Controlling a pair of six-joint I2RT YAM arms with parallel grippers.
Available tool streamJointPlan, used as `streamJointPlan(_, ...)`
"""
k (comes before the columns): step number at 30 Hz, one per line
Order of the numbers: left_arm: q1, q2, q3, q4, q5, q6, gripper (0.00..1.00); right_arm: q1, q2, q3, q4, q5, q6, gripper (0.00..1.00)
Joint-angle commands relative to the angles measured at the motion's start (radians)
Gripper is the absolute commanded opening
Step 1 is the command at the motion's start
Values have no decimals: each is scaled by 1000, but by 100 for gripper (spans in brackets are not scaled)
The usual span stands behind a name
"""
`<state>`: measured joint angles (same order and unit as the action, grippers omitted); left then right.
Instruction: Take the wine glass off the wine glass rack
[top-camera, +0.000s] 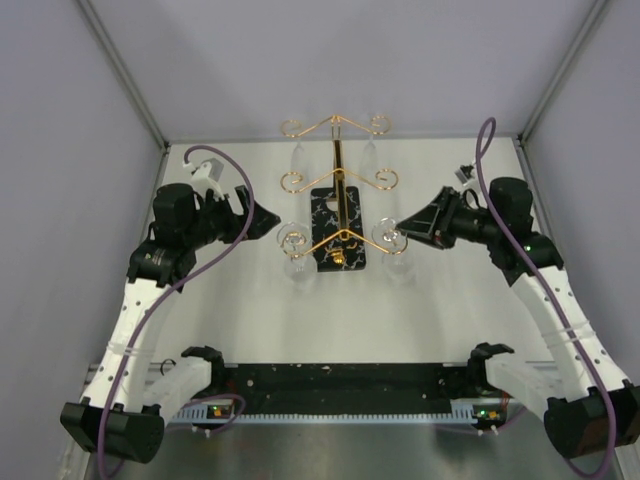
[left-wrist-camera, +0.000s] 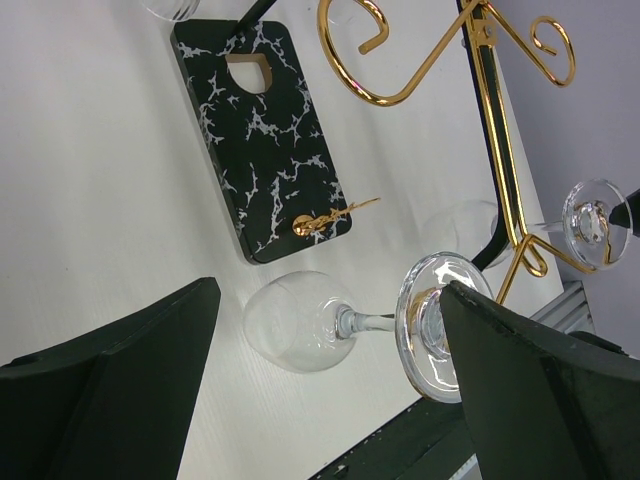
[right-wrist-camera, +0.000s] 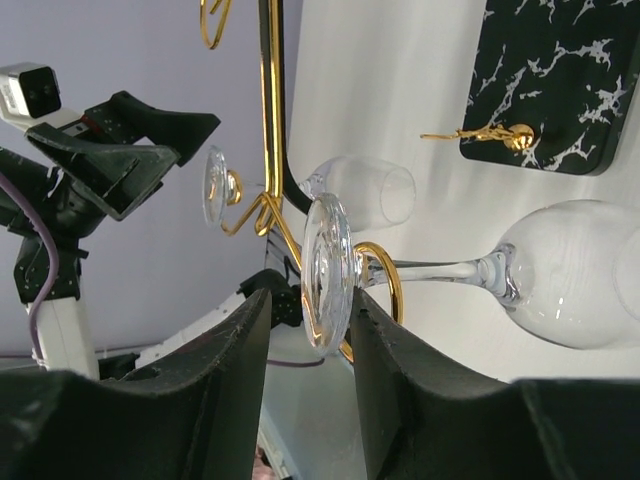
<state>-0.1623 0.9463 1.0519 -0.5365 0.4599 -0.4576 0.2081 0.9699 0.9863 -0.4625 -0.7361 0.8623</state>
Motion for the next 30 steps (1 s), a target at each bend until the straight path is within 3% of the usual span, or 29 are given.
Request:
streamJointPlan(1,4,-12,-12,49,20,5,98,25,4,-20,79,-34,15,37)
streamJointPlan(7,4,-7,-10,50,23,5,98,31,12,-58,117,-39,29,36)
streamJointPlan(13,4,-6,-9,49,20,5,98,30,13,-61,124,-36,32,13)
streamJointPlan(15,4,-7,-7,47,19,5,98,30,13,-63,120,-36,32,0)
streamJointPlan(30,4,3,8,40,23,7,98,30,-79,-28,45,20,30,0)
